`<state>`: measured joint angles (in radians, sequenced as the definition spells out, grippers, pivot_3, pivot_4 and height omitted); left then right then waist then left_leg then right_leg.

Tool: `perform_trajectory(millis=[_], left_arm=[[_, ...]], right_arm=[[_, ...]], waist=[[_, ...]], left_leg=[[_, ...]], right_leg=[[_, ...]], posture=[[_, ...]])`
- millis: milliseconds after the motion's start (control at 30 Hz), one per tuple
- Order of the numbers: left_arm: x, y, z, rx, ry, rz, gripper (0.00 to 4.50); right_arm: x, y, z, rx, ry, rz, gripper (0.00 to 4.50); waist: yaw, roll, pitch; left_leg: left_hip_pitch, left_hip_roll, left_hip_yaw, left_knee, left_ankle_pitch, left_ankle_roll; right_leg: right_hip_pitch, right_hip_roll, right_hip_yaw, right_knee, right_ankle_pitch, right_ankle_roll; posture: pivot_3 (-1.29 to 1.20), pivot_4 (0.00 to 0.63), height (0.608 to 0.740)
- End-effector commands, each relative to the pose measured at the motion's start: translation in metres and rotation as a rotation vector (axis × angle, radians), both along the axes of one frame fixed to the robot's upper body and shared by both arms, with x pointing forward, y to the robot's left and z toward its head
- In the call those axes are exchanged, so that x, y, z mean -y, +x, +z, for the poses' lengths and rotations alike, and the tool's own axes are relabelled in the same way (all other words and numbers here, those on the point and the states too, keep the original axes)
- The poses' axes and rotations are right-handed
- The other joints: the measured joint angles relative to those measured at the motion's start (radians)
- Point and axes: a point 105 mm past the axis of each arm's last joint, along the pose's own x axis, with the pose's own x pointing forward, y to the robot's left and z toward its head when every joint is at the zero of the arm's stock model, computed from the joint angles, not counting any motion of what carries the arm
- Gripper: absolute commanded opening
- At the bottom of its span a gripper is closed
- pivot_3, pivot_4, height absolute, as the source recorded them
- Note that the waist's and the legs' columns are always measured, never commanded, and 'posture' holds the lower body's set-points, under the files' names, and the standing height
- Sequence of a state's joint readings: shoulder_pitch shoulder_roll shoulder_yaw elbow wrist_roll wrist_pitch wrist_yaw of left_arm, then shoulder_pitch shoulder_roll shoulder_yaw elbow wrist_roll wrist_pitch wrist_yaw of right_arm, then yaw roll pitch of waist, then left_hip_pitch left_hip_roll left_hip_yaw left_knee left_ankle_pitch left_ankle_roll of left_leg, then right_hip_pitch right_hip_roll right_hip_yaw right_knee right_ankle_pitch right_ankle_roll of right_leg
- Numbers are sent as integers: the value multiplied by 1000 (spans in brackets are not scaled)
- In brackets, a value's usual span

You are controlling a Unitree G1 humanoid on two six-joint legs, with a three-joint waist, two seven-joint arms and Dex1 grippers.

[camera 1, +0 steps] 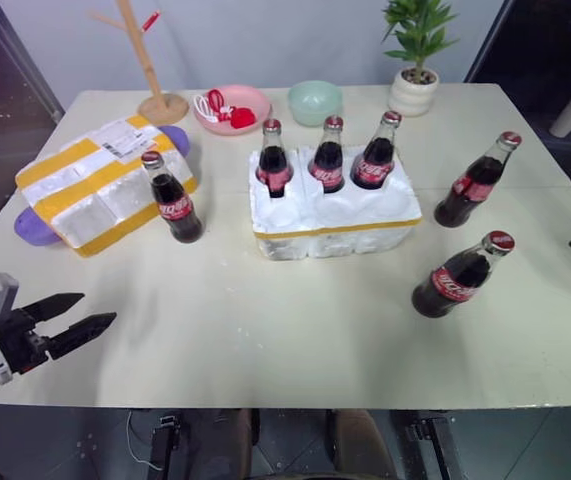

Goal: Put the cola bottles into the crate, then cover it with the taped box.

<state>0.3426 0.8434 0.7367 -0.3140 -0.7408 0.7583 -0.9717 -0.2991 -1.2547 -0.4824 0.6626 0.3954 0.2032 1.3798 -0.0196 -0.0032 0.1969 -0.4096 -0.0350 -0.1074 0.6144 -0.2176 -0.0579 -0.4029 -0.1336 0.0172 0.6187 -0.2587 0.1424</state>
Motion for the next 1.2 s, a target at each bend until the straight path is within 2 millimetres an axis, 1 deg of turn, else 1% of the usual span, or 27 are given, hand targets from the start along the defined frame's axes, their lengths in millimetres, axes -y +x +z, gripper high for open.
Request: perform_trajectory(millis=[33, 167, 433, 500, 600, 700, 733, 800, 833, 900, 967, 1033, 1200], left_arm=[[2, 3, 5, 28, 21, -9, 4463], [-2, 10, 5, 43, 41, 12, 4463], [-2, 15, 9, 58, 52, 9, 4463], [-2, 16, 12, 64, 32, 8, 4463], [0, 21, 16, 87, 27, 1, 4463], [7, 28, 27, 133, 12, -25, 4463], [8, 32, 31, 151, -2, -28, 4463], [16, 50, 42, 191, -40, -32, 4463], [20, 57, 45, 204, -50, -37, 4463], [25, 74, 44, 221, -44, -30, 4463], [27, 94, 41, 239, -34, -4, 4463], [33, 110, 37, 247, -26, -5, 4463], [44, 139, 27, 249, -7, -10, 4463]], right_arm=[[1, 0, 8, 42, -1, -3, 4500], [2, 1, 4, 46, -13, -17, 4500], [1, 0, -1, 41, 3, -18, 4500], [1, 0, -2, 42, 21, -25, 4500], [2, 0, 3, 49, 61, -39, 4500], [-3, 4, 23, 88, 75, -23, 4500], [-9, 5, 34, 105, 90, 3, 4500], [-38, 4, 69, 141, 117, 129, 4500], [-52, 1, 81, 138, 127, 192, 4500], [-77, -7, 96, 121, 129, 310, 4500], [-101, -15, 108, 98, 137, 409, 4500], [-121, -23, 116, 81, 136, 484, 4500], [-155, -35, 123, 69, 146, 600, 4500]], waist=[[0, 0, 0], [0, 0, 0], [0, 0, 0], [0, 0, 0], [-1, 0, 0], [-1, 0, 0], [-1, 0, 0], [0, 2, 0], [0, 5, 1], [2, 7, 1], [3, 6, 0], [4, 2, 0], [5, 1, 1]], left_leg=[[0, 0, 0, 0, 0, 0], [0, 0, 0, 0, 0, 0], [1, 0, 1, 0, 0, 0], [1, 0, 1, 1, 0, 0], [1, 0, 1, 1, 0, 0], [2, 0, 1, 2, 0, 0], [2, 0, 1, 2, 0, 0], [2, 0, 1, 2, 0, 0], [2, 0, 1, 3, 0, 0], [1, 0, 0, 5, 0, 0], [2, 0, -1, 5, 0, 0], [2, 0, -2, 4, 0, 0], [0, -1, -2, 6, 0, 0]], right_leg=[[0, 0, 0, 0, 0, 0], [0, 0, 0, 1, 0, 0], [0, 0, 1, 2, 0, 0], [0, 0, 1, 2, 0, 0], [1, 0, 1, 3, 0, 0], [1, 0, 1, 4, 0, 0], [1, 0, 1, 4, 0, 0], [0, 0, 1, 6, 0, 0], [0, 0, 2, 7, 0, 0], [-1, 0, 2, 10, 0, 1], [0, 1, 2, 11, 1, 6], [0, 2, 1, 11, 1, 7], [-1, 2, 1, 11, 1, 7]], posture=[[0, 150, 739], [0, 150, 739], [0, 150, 739], [0, 150, 739], [0, 150, 739], [0, 150, 739], [0, 150, 739], [0, 150, 739], [0, 150, 739], [0, 150, 739], [0, 150, 739], [0, 150, 739], [0, 150, 739]])
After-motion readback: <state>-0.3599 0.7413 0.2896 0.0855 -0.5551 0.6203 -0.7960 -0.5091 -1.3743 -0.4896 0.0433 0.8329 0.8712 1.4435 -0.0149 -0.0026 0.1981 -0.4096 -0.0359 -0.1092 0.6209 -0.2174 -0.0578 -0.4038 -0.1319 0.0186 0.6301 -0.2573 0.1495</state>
